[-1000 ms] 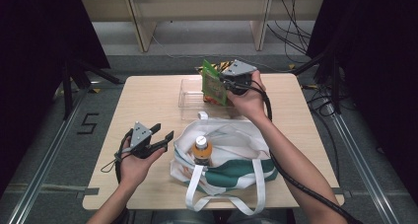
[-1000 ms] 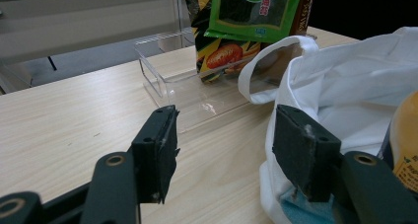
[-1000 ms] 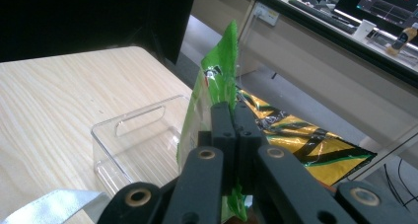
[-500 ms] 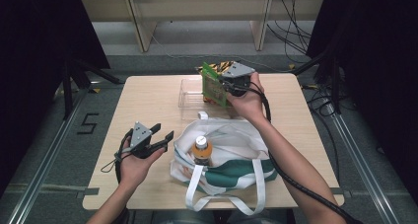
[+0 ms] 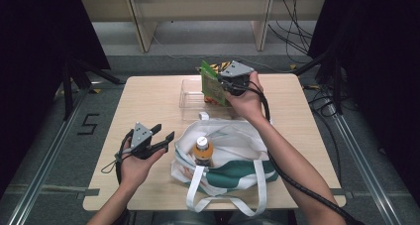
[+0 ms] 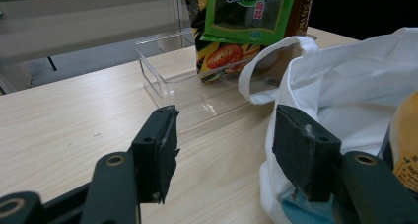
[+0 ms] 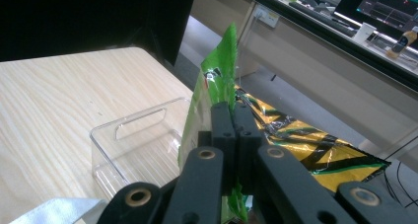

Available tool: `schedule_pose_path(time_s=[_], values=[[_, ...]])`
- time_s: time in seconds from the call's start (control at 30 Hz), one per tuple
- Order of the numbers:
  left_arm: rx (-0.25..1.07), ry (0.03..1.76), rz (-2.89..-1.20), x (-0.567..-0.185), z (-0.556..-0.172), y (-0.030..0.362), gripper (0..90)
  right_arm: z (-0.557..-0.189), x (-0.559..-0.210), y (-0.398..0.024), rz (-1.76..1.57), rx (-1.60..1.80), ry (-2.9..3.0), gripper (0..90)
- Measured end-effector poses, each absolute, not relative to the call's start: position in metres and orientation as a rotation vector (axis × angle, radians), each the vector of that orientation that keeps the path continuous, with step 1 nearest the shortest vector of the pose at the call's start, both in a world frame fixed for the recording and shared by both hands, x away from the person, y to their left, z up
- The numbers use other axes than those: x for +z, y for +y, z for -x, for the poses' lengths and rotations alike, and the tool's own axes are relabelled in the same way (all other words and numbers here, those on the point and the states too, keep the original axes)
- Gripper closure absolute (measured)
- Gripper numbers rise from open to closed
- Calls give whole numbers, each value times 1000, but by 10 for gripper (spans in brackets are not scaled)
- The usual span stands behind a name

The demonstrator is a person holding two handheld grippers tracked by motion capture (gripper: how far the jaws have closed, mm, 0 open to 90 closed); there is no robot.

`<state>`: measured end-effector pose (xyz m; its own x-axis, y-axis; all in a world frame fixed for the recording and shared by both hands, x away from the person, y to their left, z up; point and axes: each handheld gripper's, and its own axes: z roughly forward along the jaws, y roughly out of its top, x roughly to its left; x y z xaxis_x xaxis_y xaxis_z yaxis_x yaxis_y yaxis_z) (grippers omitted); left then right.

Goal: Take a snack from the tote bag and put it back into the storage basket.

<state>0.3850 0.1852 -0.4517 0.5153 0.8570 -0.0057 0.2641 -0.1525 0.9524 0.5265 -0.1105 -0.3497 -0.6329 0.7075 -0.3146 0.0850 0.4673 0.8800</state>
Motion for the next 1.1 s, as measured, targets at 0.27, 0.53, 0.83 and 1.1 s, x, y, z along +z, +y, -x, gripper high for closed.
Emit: schedule_pose_path(time_s=[0.27, 0.53, 0.83, 1.1], values=[[687, 953, -1681, -452, -386, 185, 423, -529, -352, -106, -643, 1170, 2020, 900], [692, 957, -1688, -452, -385, 185, 423, -531, -354, -102, -657, 1169, 2009, 900], [689, 956, -1688, -452, -385, 185, 423, -534, -361, -99, -650, 1143, 2005, 900], [688, 955, -1689, -452, -385, 185, 423, -538, -370, -99, -662, 1134, 2014, 900]])
